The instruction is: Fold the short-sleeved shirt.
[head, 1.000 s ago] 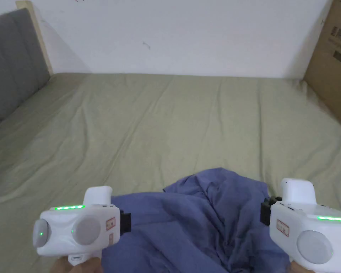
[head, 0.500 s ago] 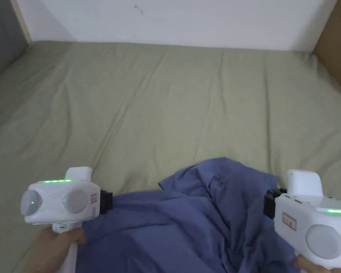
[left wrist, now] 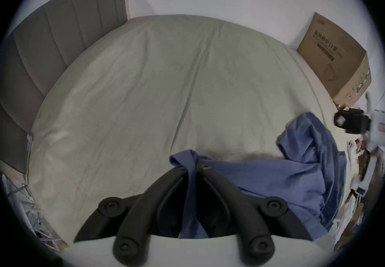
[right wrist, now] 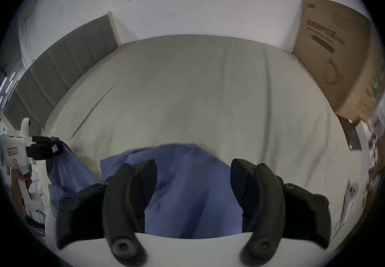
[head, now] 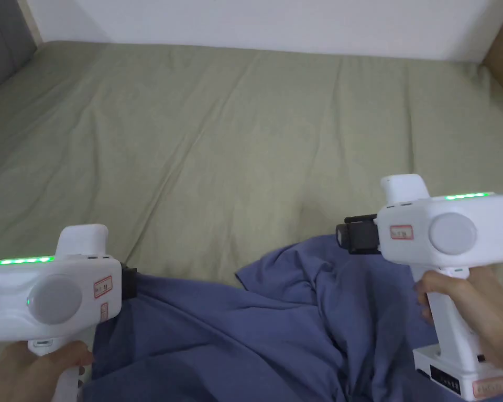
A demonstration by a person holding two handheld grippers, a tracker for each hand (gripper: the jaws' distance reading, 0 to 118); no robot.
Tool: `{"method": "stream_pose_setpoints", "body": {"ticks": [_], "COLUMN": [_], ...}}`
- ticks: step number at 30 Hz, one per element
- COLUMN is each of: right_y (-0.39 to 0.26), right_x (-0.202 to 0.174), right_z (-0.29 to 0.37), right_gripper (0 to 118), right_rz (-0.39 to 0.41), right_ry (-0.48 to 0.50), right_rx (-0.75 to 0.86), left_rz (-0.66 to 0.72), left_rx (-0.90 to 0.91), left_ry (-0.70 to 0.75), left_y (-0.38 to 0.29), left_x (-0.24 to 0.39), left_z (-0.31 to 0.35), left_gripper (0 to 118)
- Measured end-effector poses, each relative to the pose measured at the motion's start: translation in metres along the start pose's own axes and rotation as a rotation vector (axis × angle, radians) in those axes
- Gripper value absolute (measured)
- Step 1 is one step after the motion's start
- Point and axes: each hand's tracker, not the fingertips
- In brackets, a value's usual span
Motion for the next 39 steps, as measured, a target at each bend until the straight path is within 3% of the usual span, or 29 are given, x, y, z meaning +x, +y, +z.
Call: {"method": "stream_pose_setpoints", "body": {"ticks": [6,7,9,10,11,12,13,16,18,20,22,25,35,39], "right_y": [0.013,0.009,0.011,0.013,0.012,0.008,0.006,0.003,0.01,0.017,0.024,0.033,0.028,0.026], "right_x": [-0.003,0.0,0.002,-0.001,-0.008,-0.011,-0.016,-0.013,-0.001,0.014,0.023,0.04,0.081,0.097], "right_z": [-0.087,-0.1,-0.094,-0.086,-0.078,-0.073,-0.072,-0.068,-0.054,-0.026,0.008,0.076,0.28,0.323], "right_gripper": [77,76,76,69,51,20,1,1,2,2,2,1,2,2], "right_rz": [0.114,0.105,0.052,0.062,0.127,0.185,0.227,0.186,0.068,-0.014,-0.045,-0.1,-0.172,-0.258], "right_ry": [-0.055,-0.044,-0.018,-0.025,-0.055,-0.1,-0.141,-0.096,-0.066,-0.048,-0.08,-0.036,-0.188,-0.212], "right_rx": [-0.196,-0.254,-0.207,-0.202,-0.162,-0.146,-0.156,-0.175,-0.174,-0.119,-0.05,0.037,0.306,0.358], "left_rz": [-0.025,-0.021,-0.02,-0.023,-0.026,-0.031,-0.033,-0.033,-0.035,-0.051,-0.057,-0.056,-0.154,-0.17], "left_rx": [0.04,0.037,0.036,0.035,0.037,0.04,0.042,0.048,0.057,0.074,0.095,0.164,0.418,0.466], "left_ry": [-0.012,-0.018,-0.011,-0.004,-0.001,0.002,0.011,0.025,0.023,0.027,0.033,0.029,0.014,0.037], "left_y": [0.009,0.01,0.012,0.012,0.013,0.014,0.015,0.018,0.019,0.023,0.027,0.037,0.087,0.114], "left_x": [-0.002,-0.003,-0.005,-0.005,-0.005,-0.005,-0.005,-0.005,-0.006,-0.005,-0.004,-0.002,0.018,0.027], "left_z": [0.008,0.007,0.007,0.008,0.008,0.01,0.012,0.02,0.03,0.043,0.058,0.091,0.209,0.235], "left_gripper": [4,4,4,4,4,4,4,4,4,4,4,4,4,4]}}
